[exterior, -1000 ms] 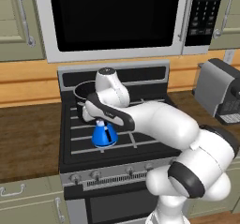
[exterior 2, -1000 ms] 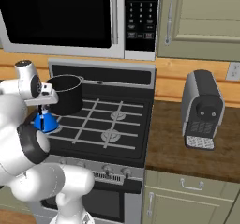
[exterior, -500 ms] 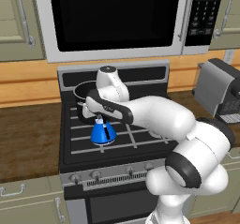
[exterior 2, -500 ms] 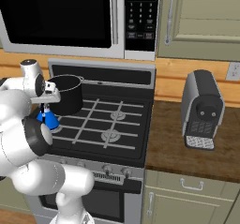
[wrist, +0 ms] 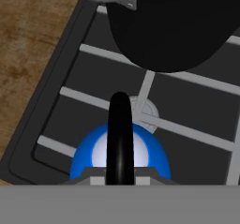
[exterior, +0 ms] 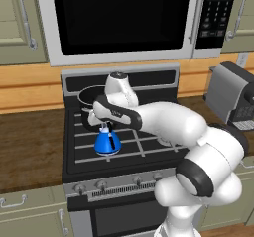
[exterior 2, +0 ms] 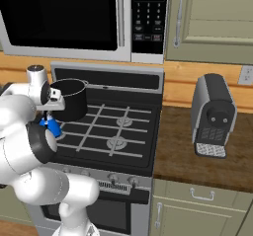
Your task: Pick the kettle from the counter and place it on a stove burner. Then turn the burner on.
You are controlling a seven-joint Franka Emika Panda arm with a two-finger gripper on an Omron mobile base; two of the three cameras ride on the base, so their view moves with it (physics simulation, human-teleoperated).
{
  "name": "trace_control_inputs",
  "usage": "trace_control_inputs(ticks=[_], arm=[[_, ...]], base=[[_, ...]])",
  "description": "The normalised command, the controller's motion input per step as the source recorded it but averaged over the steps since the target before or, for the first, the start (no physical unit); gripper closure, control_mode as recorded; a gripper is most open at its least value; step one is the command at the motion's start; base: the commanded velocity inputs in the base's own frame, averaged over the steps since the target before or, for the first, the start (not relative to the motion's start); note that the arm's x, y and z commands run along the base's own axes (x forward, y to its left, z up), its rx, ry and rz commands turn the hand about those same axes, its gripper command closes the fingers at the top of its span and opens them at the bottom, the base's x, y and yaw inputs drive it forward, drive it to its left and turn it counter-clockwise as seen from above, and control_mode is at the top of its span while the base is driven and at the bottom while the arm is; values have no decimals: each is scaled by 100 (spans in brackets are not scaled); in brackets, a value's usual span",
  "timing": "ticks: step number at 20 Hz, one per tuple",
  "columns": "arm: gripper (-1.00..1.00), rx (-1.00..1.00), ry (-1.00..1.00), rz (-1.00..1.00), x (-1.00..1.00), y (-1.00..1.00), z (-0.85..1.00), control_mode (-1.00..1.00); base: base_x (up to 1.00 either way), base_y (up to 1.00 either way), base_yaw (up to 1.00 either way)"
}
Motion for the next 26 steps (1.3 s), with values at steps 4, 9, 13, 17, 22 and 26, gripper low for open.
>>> trace_control_inputs(ticks=[4, 9, 13, 17, 22, 26], arm=[[100, 0, -7, 1, 1, 0, -4, -100], [100, 0, -1, 1, 16, 0, 0, -100], [100, 0, 0, 0, 30, 0, 0, -100], [100, 0, 0, 0, 15, 0, 0, -100], [100, 0, -5, 1, 0, 0, 0, -100], [100, 0, -4, 1, 1, 0, -13, -100]], base=[[0, 0, 0], [0, 0, 0], [0, 0, 0], [0, 0, 0], [0, 0, 0], [0, 0, 0]])
